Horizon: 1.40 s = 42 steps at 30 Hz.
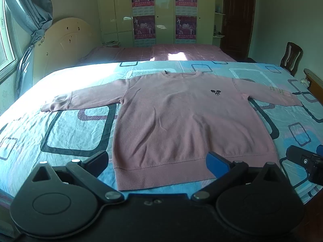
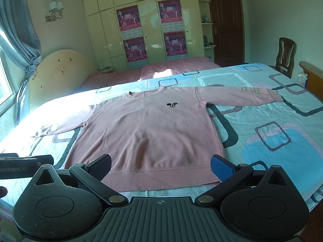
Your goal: Fold small clothes
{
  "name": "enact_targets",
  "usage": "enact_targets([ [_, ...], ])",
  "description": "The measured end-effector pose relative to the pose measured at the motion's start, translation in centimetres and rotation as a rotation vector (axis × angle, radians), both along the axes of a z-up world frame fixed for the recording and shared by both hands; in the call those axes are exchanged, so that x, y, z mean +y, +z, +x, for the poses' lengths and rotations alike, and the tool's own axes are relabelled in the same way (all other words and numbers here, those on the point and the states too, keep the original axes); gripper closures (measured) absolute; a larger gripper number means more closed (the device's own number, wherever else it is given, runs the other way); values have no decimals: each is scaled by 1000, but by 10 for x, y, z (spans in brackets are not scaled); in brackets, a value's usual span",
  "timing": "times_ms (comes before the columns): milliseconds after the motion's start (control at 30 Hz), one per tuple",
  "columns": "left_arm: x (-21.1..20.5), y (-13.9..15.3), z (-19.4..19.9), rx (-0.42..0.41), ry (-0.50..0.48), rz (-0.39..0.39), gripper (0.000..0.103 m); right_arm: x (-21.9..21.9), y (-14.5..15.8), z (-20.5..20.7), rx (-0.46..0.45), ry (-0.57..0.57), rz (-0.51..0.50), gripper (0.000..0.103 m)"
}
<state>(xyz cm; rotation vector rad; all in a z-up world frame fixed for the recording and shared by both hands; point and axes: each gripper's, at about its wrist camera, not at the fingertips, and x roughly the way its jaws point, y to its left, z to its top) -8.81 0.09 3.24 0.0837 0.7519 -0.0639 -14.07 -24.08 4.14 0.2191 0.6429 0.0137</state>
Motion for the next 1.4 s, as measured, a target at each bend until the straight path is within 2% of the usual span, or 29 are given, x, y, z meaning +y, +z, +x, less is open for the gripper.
enact_targets([
  [933, 9, 0, 6, -3, 11, 8, 0, 10, 0, 5, 3, 11, -9, 0],
  [1400, 0, -2, 13, 8, 7, 17, 0, 2, -2, 11, 9, 1, -5, 0],
])
